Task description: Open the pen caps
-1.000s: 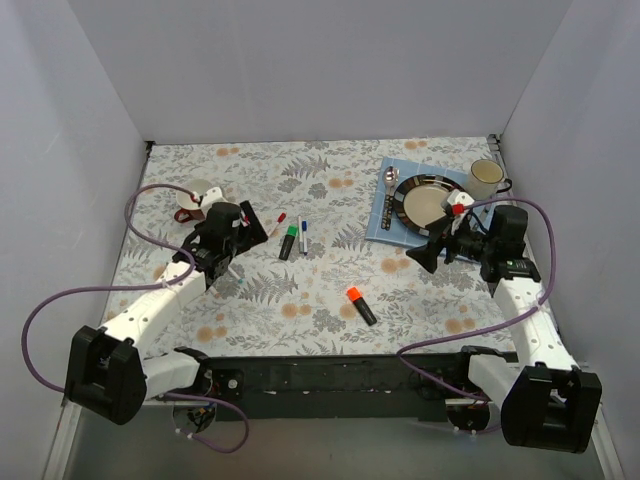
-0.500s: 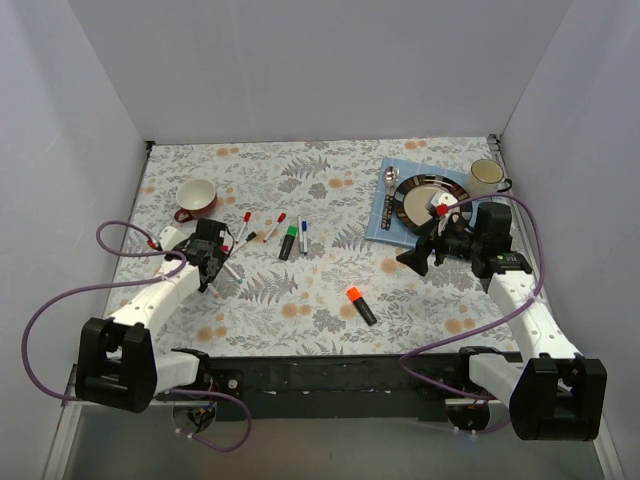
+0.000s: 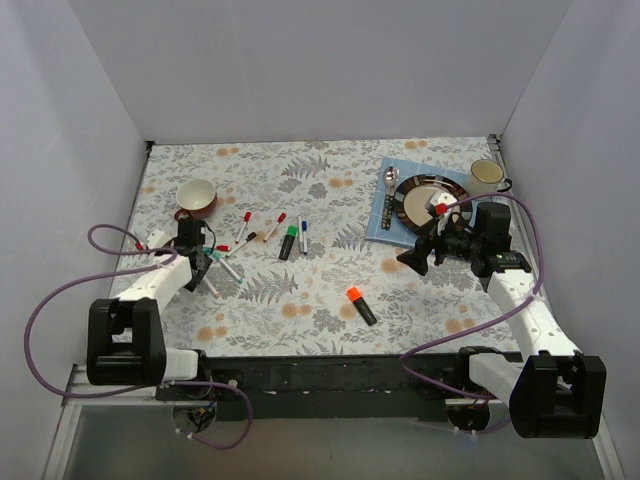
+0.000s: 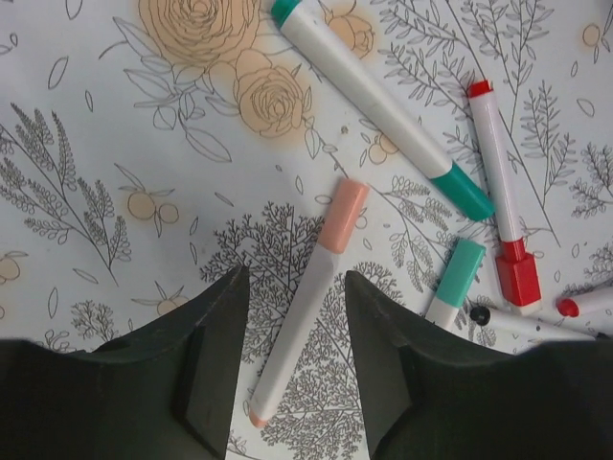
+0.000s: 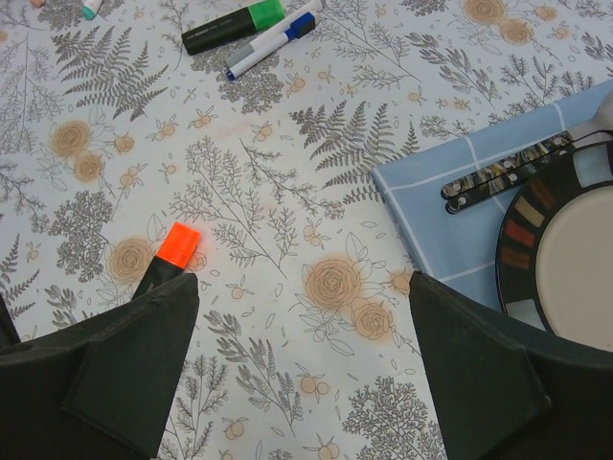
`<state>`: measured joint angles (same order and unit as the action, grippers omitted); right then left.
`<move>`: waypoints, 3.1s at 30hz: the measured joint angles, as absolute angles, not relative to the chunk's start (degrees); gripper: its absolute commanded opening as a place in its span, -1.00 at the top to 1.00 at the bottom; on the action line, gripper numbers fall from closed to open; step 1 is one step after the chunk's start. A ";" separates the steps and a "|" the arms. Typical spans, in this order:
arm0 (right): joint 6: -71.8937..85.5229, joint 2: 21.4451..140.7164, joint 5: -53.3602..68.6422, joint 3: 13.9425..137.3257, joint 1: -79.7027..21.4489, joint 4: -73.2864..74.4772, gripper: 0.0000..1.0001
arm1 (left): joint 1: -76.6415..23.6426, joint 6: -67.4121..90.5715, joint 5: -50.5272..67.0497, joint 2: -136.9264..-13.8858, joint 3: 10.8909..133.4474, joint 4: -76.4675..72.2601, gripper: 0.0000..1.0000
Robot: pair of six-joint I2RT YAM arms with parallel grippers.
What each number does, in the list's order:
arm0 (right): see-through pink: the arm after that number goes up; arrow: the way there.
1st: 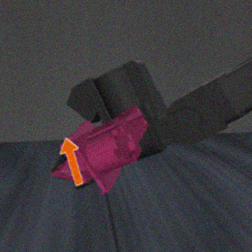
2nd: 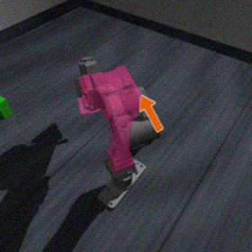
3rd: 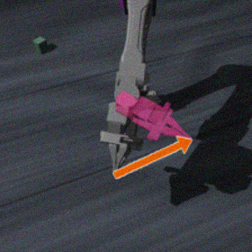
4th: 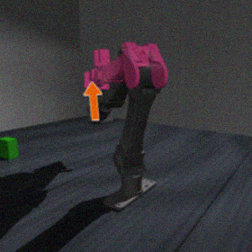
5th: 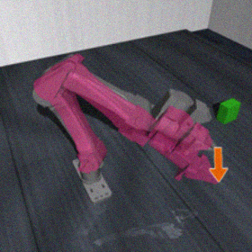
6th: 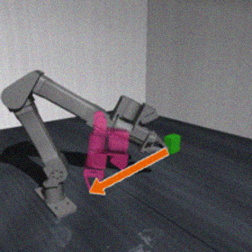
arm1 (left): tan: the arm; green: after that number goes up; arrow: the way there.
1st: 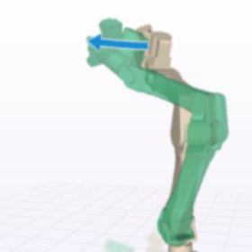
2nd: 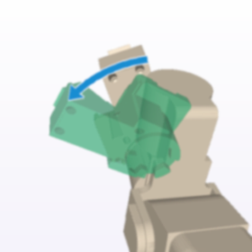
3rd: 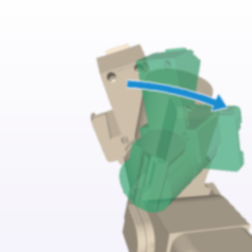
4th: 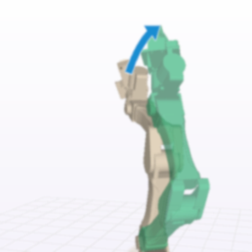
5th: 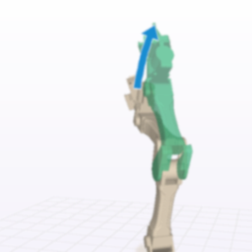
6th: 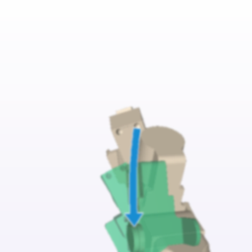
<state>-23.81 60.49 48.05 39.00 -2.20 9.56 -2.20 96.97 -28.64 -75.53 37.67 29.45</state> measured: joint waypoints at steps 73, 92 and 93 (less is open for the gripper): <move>9.34 75.35 50.68 37.65 -25.23 -8.86 -0.96 | -51.11 101.97 -17.39 -81.52 44.07 0.40 1.00; 21.10 80.12 42.48 34.70 -27.03 -15.66 -0.19 | -58.70 108.31 -31.94 -87.13 48.23 -7.60 1.00; 21.26 80.12 42.50 34.70 -27.05 -15.73 -0.12 | -58.76 108.88 -32.93 -87.13 48.42 -7.09 1.00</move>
